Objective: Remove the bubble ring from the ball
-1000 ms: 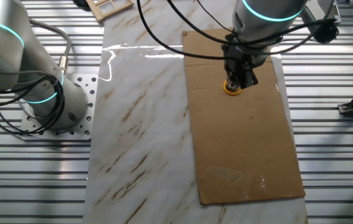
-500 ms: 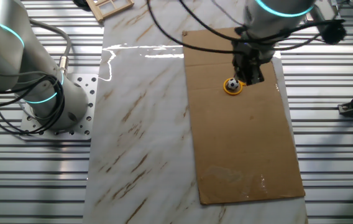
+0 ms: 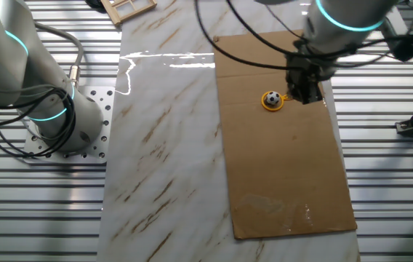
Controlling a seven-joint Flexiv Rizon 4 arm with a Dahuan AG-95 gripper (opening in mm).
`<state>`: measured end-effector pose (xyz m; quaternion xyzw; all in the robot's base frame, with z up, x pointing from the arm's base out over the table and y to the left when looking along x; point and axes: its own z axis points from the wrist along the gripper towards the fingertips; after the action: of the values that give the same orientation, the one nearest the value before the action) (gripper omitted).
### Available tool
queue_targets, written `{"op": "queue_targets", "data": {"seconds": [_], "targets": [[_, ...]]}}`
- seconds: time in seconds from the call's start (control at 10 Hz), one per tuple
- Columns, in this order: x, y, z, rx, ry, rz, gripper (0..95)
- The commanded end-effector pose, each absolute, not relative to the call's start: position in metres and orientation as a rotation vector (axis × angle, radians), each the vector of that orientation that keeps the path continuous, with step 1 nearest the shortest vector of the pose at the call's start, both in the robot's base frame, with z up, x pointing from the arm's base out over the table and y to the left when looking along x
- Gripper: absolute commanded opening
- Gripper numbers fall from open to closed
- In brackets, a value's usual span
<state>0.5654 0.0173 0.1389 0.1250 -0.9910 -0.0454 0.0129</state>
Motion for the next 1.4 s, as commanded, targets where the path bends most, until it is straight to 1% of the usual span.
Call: {"op": "queue_targets", "data": {"seconds": [0.1,0.3,0.5,1.4], "targets": [[0.570,0.024,0.138,0.373,-3.090,-0.146,38.0],[0.576,0.033,0.137,0.351,-3.089,-0.151,38.0],[0.581,0.042,0.129,0.333,-3.093,-0.153,38.0],[0.581,0.042,0.129,0.333,-3.093,-0.153,38.0]]}}
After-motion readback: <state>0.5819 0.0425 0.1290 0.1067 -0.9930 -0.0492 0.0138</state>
